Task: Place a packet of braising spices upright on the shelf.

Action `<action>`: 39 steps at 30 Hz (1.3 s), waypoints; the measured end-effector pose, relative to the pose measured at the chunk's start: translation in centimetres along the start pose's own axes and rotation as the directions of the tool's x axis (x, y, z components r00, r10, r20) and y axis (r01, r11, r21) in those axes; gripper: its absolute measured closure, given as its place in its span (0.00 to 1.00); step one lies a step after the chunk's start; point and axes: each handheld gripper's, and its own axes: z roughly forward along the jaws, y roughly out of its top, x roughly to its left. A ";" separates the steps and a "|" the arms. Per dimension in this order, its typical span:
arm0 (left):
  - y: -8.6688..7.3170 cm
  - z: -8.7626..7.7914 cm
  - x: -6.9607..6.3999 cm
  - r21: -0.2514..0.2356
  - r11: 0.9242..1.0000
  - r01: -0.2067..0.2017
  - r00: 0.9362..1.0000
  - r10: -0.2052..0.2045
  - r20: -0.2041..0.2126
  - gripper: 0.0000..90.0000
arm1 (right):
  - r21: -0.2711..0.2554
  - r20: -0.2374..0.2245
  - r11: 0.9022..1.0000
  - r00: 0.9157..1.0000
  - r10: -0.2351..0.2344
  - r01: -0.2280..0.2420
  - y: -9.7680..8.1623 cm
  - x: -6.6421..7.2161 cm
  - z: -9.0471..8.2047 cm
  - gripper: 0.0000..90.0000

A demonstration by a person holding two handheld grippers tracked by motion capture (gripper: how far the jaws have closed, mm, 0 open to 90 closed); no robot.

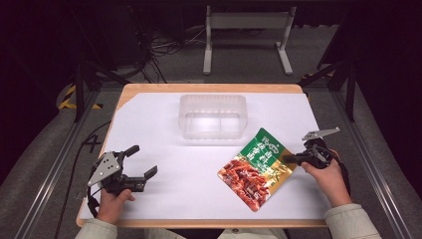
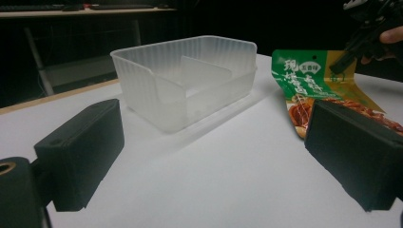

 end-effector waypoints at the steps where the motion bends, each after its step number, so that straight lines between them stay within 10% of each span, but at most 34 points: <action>1: 0.0 0.0 0.0 0.000 1.000 0.000 1.000 0.000 0.000 0.07 | -0.008 -0.005 1.000 1.000 -0.001 0.001 0.1 0.1 -0.3 1.00; 16: 0.0 0.0 0.0 -0.002 1.000 0.000 1.000 0.000 0.000 0.07 | -0.130 -0.097 0.990 0.993 -0.067 0.054 1.6 3.0 -4.3 1.00; 39: 0.1 -0.1 0.0 -0.001 1.000 -0.001 1.000 0.001 0.002 0.07 | -0.229 -0.246 0.953 0.936 -0.253 0.197 4.5 8.7 -7.6 1.00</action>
